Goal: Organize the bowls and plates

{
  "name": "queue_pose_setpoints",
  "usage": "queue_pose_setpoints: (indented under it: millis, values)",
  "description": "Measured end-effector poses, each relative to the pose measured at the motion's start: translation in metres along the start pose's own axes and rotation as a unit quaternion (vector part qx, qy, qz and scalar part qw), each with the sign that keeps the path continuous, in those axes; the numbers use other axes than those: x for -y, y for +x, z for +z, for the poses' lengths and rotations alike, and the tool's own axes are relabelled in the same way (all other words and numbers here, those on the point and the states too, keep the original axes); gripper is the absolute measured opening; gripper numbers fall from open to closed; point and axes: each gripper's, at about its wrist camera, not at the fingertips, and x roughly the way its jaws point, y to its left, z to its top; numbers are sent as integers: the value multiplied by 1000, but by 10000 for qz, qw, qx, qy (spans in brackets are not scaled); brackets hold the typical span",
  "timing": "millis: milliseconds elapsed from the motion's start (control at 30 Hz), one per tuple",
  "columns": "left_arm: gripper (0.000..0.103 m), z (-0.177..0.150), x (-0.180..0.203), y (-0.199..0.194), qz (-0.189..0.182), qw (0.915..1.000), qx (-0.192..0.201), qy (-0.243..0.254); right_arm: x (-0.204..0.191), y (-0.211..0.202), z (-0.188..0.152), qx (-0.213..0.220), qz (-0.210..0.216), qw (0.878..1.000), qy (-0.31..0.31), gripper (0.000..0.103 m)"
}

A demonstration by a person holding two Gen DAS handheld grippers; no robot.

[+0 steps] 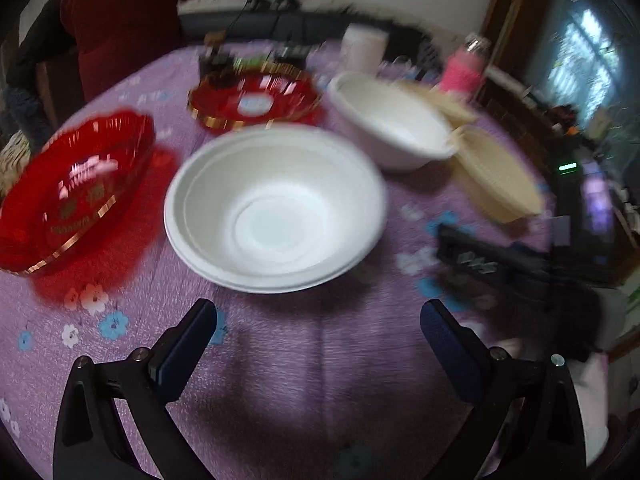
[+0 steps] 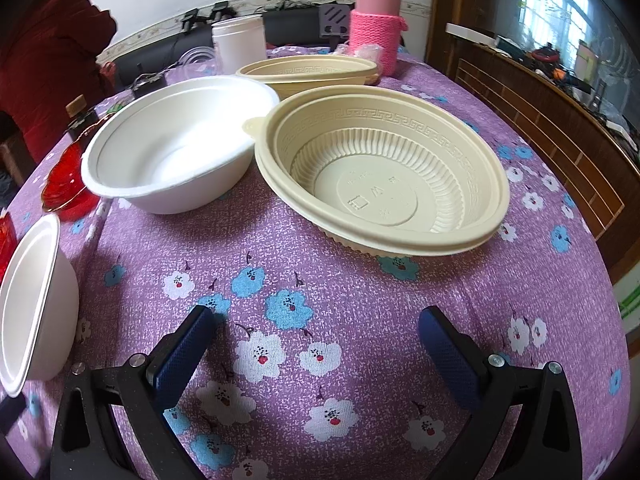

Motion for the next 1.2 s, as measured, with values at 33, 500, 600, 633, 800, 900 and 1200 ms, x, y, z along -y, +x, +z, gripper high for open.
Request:
queue_pose_setpoints:
  millis: [33,500,600,633,800,900,1200]
  values:
    - [102,-1,5,-16,-110,9994,290,121,1,0,0,-5,25,10000,-25,102]
    - [102,6,-13,-196,-1324,9759,1725,166,-1,-4,-6,-96,101,9997,-207,102]
    - [102,10,-32,-232,-1540,9692,1924,18,1,-11,-15,-99,68,9997,-207,102]
    - [102,10,-36,-246,-1574,9657,2066,29,2,-16,-19,-71,-12,9998,-208,102]
    - [102,6,-43,-305,-1509,9441,2928,159,2,-66,-41,527,-477,9964,-455,97]
    - [102,18,-41,-326,-1444,9375,3160,199,1,-123,-40,1123,-431,9918,-425,94]
    - [102,86,-33,-385,-1296,9227,3631,37,-29,-316,-46,3646,-132,9265,-920,103]
